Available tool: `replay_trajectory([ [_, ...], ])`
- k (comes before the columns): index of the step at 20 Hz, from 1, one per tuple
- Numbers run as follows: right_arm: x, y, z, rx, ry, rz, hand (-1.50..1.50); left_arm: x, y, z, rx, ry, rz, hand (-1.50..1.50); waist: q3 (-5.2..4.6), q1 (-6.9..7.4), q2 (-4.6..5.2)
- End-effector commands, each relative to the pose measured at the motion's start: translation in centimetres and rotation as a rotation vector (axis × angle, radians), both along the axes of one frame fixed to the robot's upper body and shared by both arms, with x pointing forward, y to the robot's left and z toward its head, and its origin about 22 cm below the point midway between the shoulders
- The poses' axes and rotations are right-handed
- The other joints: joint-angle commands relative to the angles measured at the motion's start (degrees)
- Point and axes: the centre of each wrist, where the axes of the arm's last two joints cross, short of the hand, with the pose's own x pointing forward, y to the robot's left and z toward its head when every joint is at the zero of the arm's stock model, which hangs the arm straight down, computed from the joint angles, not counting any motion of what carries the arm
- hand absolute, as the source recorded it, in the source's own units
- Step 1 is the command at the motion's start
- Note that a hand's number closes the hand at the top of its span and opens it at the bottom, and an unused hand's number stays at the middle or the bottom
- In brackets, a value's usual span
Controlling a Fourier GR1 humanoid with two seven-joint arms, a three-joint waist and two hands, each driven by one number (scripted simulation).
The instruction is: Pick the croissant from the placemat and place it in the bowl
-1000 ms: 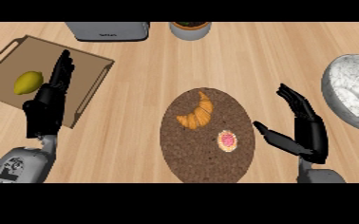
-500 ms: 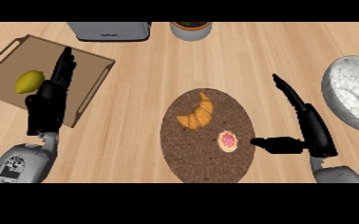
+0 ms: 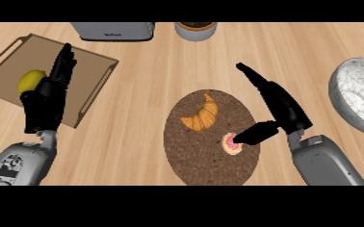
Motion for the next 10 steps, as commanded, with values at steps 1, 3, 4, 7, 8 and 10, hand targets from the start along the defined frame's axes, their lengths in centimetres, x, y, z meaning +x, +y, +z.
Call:
replay_trajectory([
  [1, 0.2, 5.0, 2.0, -0.069, 0.076, 0.068, -1.50, -0.6, -1.1, -0.7, 0.015, 0.004, -0.001, 0.00, 0.05, 0.00, -0.04],
  [3, 2.1, 3.2, 1.8, -0.102, 0.115, 0.094, -1.50, 0.5, 1.0, -0.6, 0.018, 0.000, 0.009, 0.00, 0.06, -0.22, 0.11],
  [4, 1.9, 4.6, 1.6, -0.137, 0.132, 0.101, -1.50, -0.8, 0.1, 0.4, 0.002, 0.011, -0.005, 0.00, 0.08, 0.12, 0.00],
  [7, 0.7, 5.6, -1.8, -0.188, 0.190, 0.114, -1.50, -0.7, -0.7, 0.1, 0.006, -0.006, -0.009, 0.00, 0.09, -0.12, 0.01],
  [8, 1.7, 6.5, -1.5, -0.173, 0.207, 0.106, -1.50, -0.4, 0.4, -0.9, 0.005, 0.018, 0.009, 0.00, 0.08, -0.14, 0.09],
  [10, 2.7, 6.1, -0.9, -0.207, 0.253, 0.099, -1.50, 0.5, 0.3, 1.0, -0.006, 0.014, 0.011, 0.00, 0.09, -0.19, 0.05],
])
